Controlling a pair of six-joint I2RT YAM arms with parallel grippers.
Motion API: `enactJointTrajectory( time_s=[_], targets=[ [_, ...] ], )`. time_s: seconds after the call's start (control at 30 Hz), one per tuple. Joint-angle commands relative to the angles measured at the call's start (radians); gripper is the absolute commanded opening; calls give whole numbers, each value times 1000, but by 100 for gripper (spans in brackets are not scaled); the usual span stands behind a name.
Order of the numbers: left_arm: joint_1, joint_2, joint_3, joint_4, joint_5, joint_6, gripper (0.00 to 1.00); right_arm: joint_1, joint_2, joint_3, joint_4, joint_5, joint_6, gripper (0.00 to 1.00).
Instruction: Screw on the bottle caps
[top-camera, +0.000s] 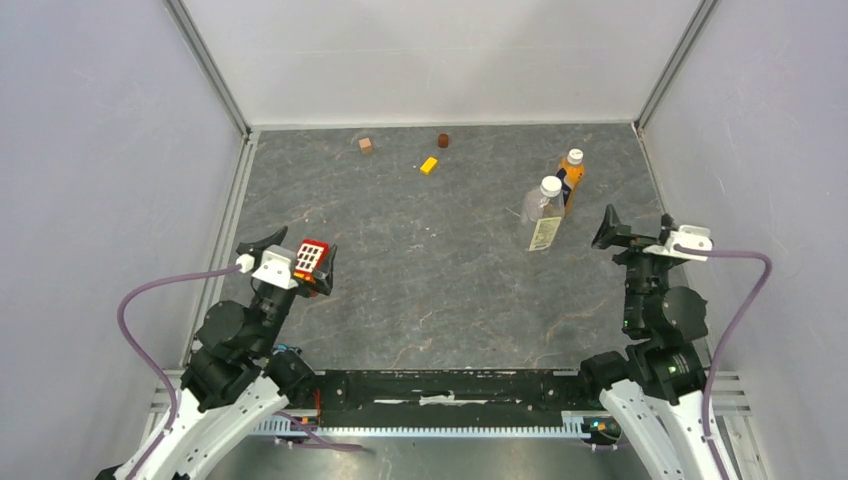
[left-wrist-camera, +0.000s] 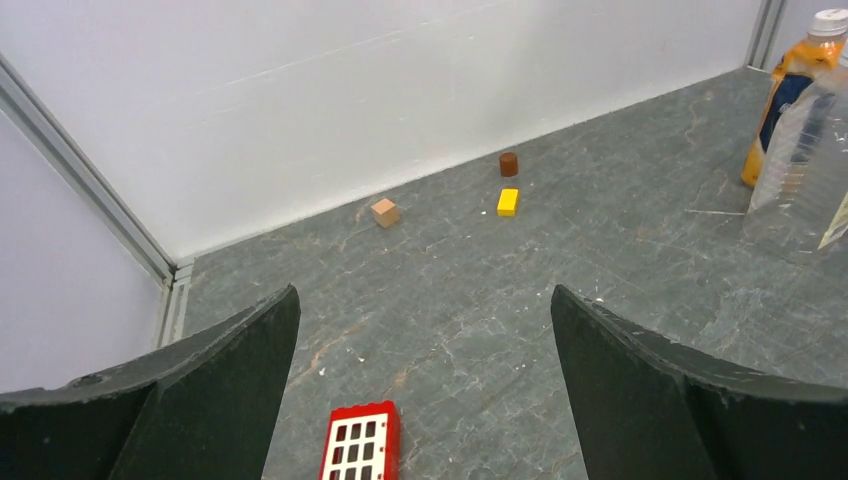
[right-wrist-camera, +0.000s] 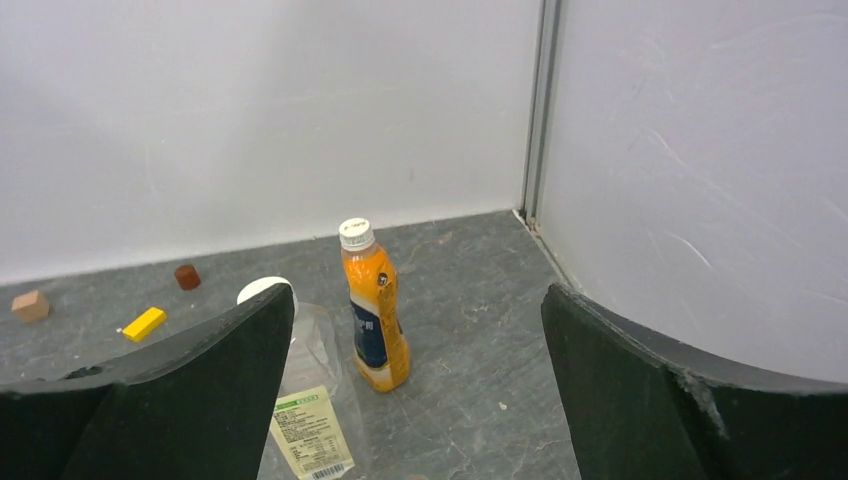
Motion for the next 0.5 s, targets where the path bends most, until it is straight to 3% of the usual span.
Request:
enactJointTrajectory(
  time_s=[0.0,0.27,0.47],
  targets=[
    [5,-67,60,-131,43,-26,100,-3,-89,-38,-48,18,-34,98],
    [5,-200,60,-219,-82,-160,100,-4,-190,-66,-70,-33,-97,98],
    [4,-255,66,-347,-82,-240,100,2,-261,-106,-63,-46,-80,98]
  ],
)
